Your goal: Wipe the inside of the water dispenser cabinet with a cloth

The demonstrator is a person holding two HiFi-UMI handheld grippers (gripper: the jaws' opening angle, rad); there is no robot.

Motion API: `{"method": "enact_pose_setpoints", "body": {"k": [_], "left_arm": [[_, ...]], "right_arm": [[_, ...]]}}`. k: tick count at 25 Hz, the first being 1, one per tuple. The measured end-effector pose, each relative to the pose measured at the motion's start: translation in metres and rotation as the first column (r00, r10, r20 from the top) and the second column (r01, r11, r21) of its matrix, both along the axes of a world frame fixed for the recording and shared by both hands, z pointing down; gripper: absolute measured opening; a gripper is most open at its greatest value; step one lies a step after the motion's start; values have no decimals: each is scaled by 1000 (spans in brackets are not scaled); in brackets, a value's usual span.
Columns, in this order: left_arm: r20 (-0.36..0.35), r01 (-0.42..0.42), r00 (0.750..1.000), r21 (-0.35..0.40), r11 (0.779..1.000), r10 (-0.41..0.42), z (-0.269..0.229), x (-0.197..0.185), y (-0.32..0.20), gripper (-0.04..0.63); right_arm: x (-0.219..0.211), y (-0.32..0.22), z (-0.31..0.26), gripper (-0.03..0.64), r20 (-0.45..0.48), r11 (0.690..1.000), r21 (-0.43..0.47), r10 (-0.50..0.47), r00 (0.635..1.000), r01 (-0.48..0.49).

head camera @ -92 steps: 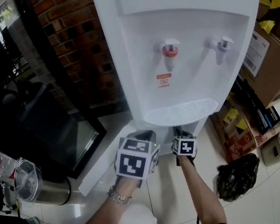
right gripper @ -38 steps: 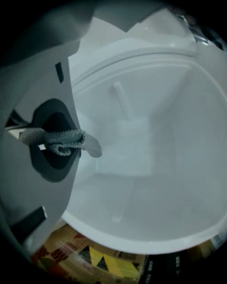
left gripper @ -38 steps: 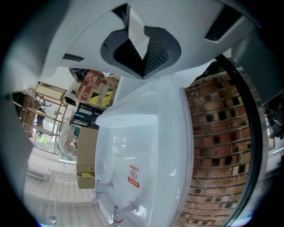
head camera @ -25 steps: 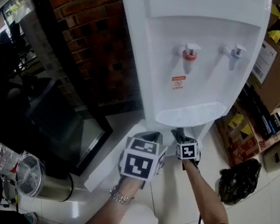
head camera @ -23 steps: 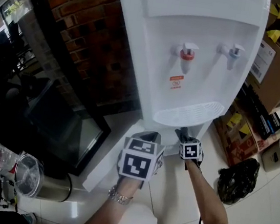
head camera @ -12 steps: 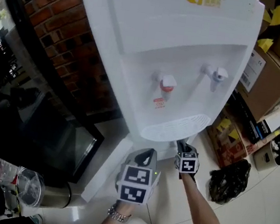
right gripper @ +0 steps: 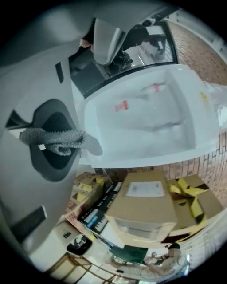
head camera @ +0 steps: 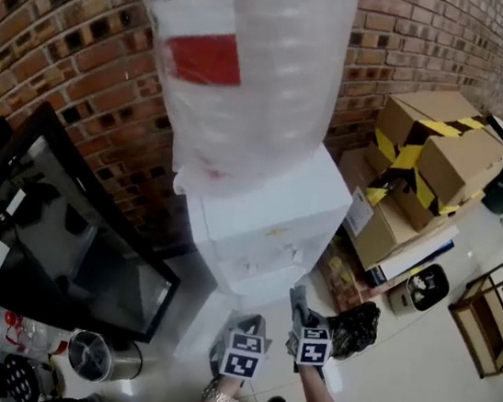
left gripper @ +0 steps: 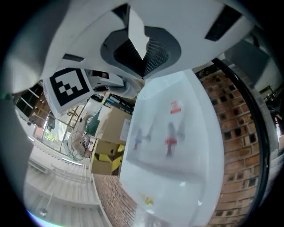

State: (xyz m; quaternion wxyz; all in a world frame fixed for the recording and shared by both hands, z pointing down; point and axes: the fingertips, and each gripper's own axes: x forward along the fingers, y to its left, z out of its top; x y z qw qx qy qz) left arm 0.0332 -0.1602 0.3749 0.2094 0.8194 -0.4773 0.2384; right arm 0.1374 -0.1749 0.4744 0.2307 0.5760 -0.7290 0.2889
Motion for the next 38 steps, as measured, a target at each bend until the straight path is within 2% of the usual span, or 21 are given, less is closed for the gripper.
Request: {"method": "enact_pose_setpoints", "body": {"k": [7, 11, 14, 18, 21, 25, 30, 35, 38], "left_arm": [[6, -16, 1000, -17, 1000, 16, -247, 8, 18, 2], [43, -37, 998, -8, 999, 38, -341, 5, 26, 2], [77, -42, 996, 46, 998, 39, -393, 3, 24, 2], [55, 30, 998, 88, 996, -35, -440, -2, 22, 2], [53, 49, 997, 129, 990, -56, -469, -2, 20, 2], [72, 60, 995, 140, 988, -71, -483, -2, 31, 2], [58, 100, 992, 151, 984, -109, -486, 2, 52, 2], [54, 84, 994, 139, 987, -92, -480, -17, 84, 2], [54, 62, 996, 160, 985, -72, -484, -30, 100, 2]], "right_arm": [[-1, 39, -279, 20, 40, 1000, 19, -12, 999, 11], [-12, 53, -412, 21, 86, 999, 32, -13, 996, 11], [-10, 51, -470, 21, 73, 998, 59, 2, 997, -6], [-10, 50, -516, 21, 34, 996, 78, -48, 998, 45], [-9, 53, -538, 21, 66, 996, 78, -55, 996, 50], [-8, 66, -551, 21, 106, 994, 93, -61, 992, 51], [-3, 84, -548, 21, 103, 992, 92, -92, 990, 83], [-33, 109, -557, 21, 127, 990, 94, -114, 985, 102], [-51, 136, -563, 21, 114, 989, 104, -120, 986, 108]]}}
